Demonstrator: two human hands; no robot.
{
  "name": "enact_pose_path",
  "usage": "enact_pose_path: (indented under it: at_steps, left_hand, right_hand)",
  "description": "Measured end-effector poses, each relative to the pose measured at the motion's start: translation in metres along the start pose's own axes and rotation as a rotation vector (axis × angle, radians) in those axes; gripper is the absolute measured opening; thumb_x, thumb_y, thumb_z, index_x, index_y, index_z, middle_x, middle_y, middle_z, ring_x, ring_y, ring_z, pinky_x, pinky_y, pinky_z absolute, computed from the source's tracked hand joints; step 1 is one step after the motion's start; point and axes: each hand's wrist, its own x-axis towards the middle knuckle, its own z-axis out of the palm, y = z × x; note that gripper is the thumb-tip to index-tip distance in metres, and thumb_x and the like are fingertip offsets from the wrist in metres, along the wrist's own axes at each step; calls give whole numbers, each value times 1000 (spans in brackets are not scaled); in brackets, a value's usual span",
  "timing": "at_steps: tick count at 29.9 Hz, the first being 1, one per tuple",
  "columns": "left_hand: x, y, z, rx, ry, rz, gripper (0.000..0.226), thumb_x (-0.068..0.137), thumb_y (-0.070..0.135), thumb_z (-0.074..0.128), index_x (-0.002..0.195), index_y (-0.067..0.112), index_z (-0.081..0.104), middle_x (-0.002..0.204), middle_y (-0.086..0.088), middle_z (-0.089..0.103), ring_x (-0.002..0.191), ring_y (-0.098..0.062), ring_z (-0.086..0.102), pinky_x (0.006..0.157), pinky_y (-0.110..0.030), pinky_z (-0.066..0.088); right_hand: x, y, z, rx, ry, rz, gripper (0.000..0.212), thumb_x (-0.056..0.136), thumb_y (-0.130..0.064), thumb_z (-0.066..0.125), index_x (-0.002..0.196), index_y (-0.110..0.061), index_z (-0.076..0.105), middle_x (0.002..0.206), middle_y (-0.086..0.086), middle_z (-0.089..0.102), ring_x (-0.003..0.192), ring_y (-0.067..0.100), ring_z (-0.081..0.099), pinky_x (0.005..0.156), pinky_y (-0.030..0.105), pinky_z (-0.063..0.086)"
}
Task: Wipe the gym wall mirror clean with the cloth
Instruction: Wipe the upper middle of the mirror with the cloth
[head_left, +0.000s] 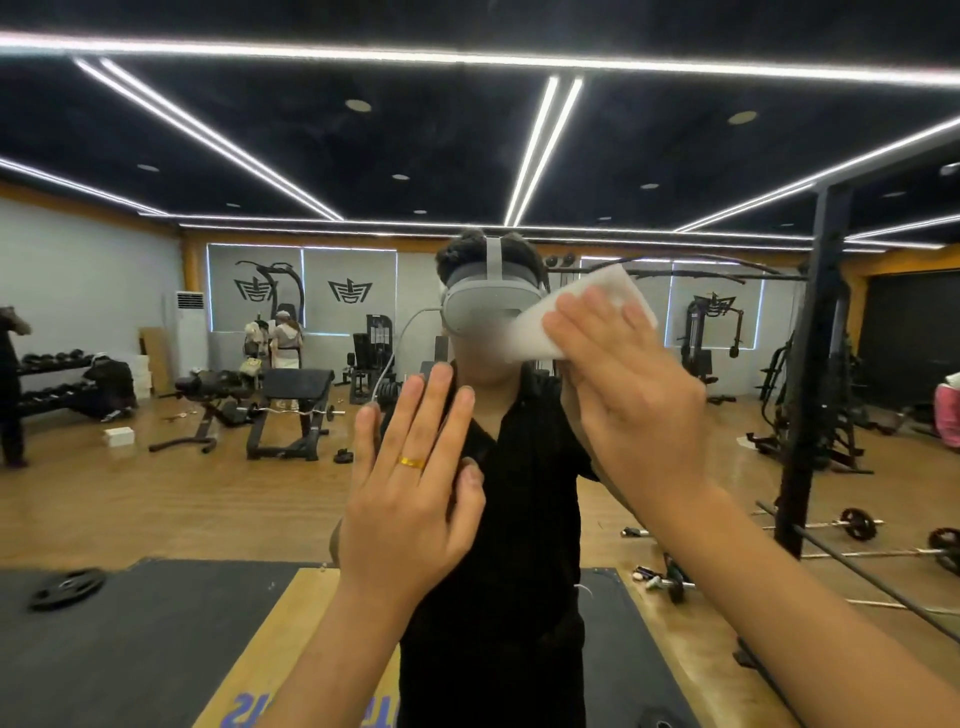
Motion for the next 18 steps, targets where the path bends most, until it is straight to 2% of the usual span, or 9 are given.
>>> enact_pose_path:
  at_steps: [6,10,15,18]
  left_hand:
    - [-1,1,0,4,5,5,58,100,26,45,155,9,42,166,-11,29,156,-29,24,126,-57,15]
    - [0,2,0,-4,-11,-8,57,101,28,43,155,9,42,166,-11,30,156,-29,24,126,-57,15]
    - [0,3,-1,-2,-18,-16,56,103,28,41,156,11,40,166,-11,31,157,-27,22,126,-57,16]
    - [0,3,-1,11,-26,-13,56,103,28,41,156,11,39,166,-11,30,157,-27,22,126,-58,17]
  right_hand:
    - [-3,-1,-14,34,-120,12,51,94,-1,71,142,-11,59,150,8,53,144,22,46,121,46,37]
    - [-1,-2,-27,104,-241,59,45,106,-27,55,150,-15,52,159,3,45,152,15,34,126,43,28]
    - [2,-24,-15,147,-120,227,41,106,-37,53,139,-14,60,159,4,46,152,23,34,121,52,35]
    - [2,-39,2,123,-1,277,36,105,-32,58,134,-13,60,156,8,48,151,15,26,122,55,32]
